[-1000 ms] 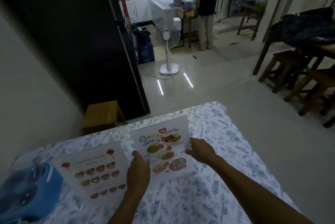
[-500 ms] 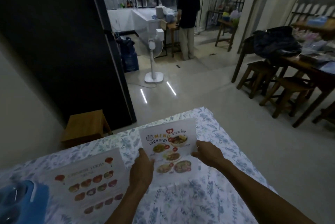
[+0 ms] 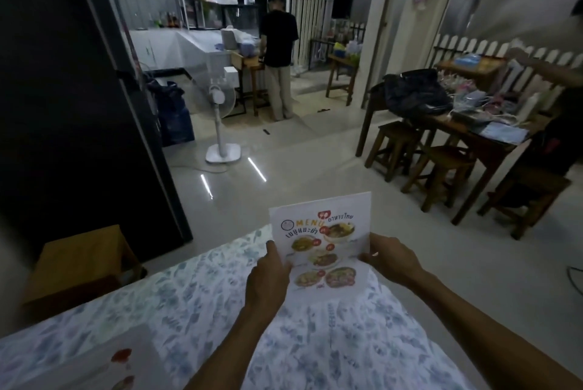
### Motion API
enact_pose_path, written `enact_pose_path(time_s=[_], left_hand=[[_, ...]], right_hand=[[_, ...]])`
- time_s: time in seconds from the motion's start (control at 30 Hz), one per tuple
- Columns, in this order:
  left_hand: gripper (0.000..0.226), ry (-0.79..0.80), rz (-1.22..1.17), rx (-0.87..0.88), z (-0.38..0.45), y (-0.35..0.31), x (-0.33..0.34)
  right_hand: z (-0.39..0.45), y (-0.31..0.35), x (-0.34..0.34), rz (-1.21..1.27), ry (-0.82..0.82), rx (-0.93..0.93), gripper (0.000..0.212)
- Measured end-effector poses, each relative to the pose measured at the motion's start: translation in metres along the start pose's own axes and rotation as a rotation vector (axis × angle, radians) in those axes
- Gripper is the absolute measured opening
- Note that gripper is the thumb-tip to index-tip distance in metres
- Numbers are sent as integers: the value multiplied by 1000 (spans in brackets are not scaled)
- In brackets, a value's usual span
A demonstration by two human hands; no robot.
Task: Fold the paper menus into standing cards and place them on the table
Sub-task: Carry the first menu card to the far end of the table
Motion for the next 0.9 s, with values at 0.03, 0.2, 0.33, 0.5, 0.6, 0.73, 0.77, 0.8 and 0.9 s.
enact_pose_path(time_s=[0.03,0.2,0.33,0.5,0.6,0.73,0.77,0.8,0.9], left_hand=[[41,0,-5,5,9,-4,6],[42,-33,-33,-4,65,-15,29],[50,-78,-43,-48,122,-18,41],[45,-149,-45,-87,184,-7,45],[47,-173,-42,-118,210,3,48],[54,-191,-39,-172,229,10,57],[55,-190,-32,-182,233,11,59],[56,-187,-27,-192,237,12,62],[57,-186,-10,-215,247,17,69]], right_hand=[[10,-6,-2,6,-5,0,43],[81,-24,1,52,30,-31,43],[159,-28,8,77,57,-84,45],[239,-17,16,74,63,-152,47],[278,-12,25,24,77,-204,47],[313,-9,33,-26,80,-250,43],[320,-9,35,-39,76,-259,42],[326,-10,38,-51,75,-264,42],[341,-15,46,-56,75,-274,42]])
Point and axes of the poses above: each hand's wrist, its own z-axis towards the middle knuckle, its own x-axis out of the palm, y = z × x, the point moved 3 cm from there along z, towards the middle knuckle, and after that the axes turned 2 degrees about -z, right-handed, at the moved point
